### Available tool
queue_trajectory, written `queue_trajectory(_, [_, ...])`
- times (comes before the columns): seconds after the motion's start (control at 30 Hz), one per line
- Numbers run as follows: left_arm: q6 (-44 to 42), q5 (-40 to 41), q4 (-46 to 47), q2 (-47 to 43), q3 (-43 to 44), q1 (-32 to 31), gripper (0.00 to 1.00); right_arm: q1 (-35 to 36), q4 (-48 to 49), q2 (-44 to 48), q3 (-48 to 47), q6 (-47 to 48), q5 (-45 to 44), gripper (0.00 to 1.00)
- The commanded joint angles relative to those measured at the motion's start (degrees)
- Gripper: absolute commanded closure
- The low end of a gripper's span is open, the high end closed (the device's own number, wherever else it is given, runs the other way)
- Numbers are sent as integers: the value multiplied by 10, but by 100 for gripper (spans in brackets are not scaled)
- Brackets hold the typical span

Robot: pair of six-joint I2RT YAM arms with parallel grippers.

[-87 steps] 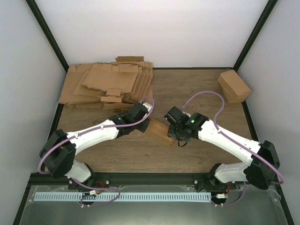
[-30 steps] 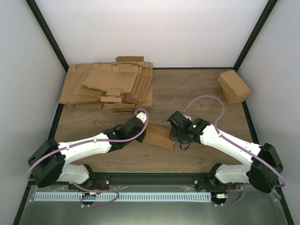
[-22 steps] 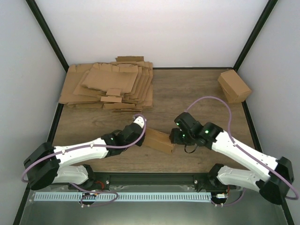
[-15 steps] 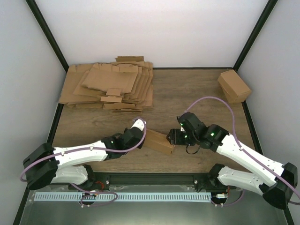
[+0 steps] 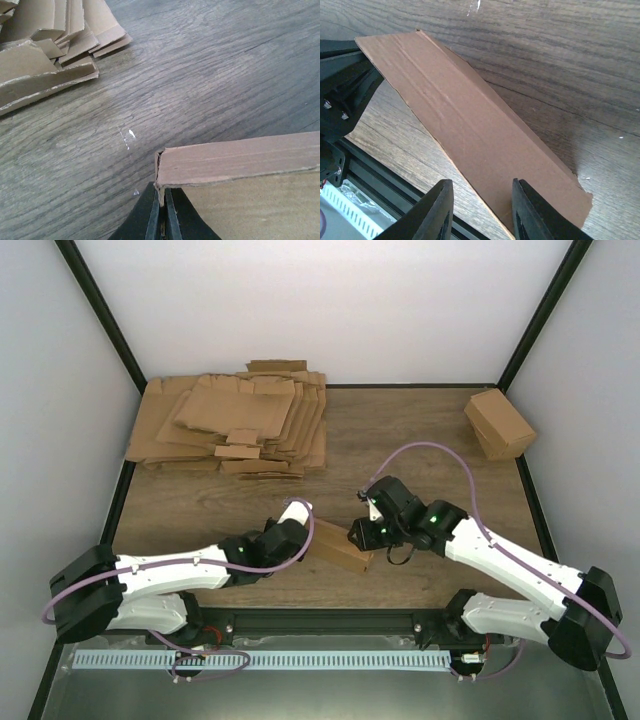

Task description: Fold the paper box

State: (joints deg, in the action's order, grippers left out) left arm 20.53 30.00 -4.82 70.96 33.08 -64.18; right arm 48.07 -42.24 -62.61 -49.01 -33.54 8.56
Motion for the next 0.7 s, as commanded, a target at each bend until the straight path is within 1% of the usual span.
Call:
queue_trajectory(0.0, [14,4,-10,-1,-10,-5,94,-1,21,10,23,9,27,66])
queue_trajectory(0.07, [20,1,-15,-2,-7,-5,90,0,30,17,45,2,38,68])
queue_trajectory(0.1, [24,-1,-20,-3,-4,-5,86,0,34,22,54,-2,40,69])
queue_trajectory(0.17, [29,-9,-30,-5,4,-5,82,0,42,30,74,-9,39,77])
queue_trajectory(0.2, [33,-13,-37,-5,9,-5,80,0,47,34,81,-12,38,80])
queue_trajectory(0.3, [38,-27,-58,-2,27,-5,77,0,57,36,86,-17,31,80])
queue_trajectory(0.4, [49,-43,-100,11,56,-5,68,0,52,21,83,-22,14,82])
queue_trajectory(0.57, [95,-68,-204,8,100,-5,49,0,48,-2,84,-37,-2,83])
queue_trajectory(0.67, [118,-97,-256,-5,121,-5,42,0,50,1,86,-45,-11,83])
